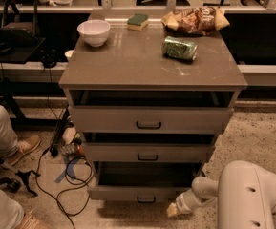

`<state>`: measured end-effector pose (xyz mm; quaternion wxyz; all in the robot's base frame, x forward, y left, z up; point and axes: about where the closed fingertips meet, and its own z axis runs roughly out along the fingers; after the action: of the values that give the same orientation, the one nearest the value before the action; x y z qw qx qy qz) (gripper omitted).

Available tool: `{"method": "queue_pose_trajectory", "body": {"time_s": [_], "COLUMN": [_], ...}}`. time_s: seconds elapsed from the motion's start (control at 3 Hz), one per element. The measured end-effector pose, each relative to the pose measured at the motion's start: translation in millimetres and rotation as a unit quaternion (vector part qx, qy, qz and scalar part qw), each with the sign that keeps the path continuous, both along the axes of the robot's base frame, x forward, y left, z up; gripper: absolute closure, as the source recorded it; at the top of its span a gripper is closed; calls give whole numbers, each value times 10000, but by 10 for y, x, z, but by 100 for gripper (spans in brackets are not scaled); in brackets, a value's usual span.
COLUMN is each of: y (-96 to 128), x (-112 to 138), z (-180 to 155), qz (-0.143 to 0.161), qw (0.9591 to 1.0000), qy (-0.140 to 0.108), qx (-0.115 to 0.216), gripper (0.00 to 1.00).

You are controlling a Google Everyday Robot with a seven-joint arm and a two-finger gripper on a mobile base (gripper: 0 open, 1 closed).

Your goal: Close bottom drawer

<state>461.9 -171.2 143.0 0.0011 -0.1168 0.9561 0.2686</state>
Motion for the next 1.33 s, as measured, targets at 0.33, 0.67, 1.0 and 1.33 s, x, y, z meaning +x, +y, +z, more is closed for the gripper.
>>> {"method": "queue_pose_trajectory", "body": {"time_s": [0.33, 0.67, 1.0, 1.33], "y": [0, -22, -86, -106], "x": [0, 114, 580, 770], "z": [0, -78, -98, -45], "qz": [0, -64, -415, -604], "qw": [10000, 9999, 9955, 9914], "qy": [0, -105, -808, -1120], "qx": [0, -58, -269, -306], "gripper": [100, 100, 100, 100]}}
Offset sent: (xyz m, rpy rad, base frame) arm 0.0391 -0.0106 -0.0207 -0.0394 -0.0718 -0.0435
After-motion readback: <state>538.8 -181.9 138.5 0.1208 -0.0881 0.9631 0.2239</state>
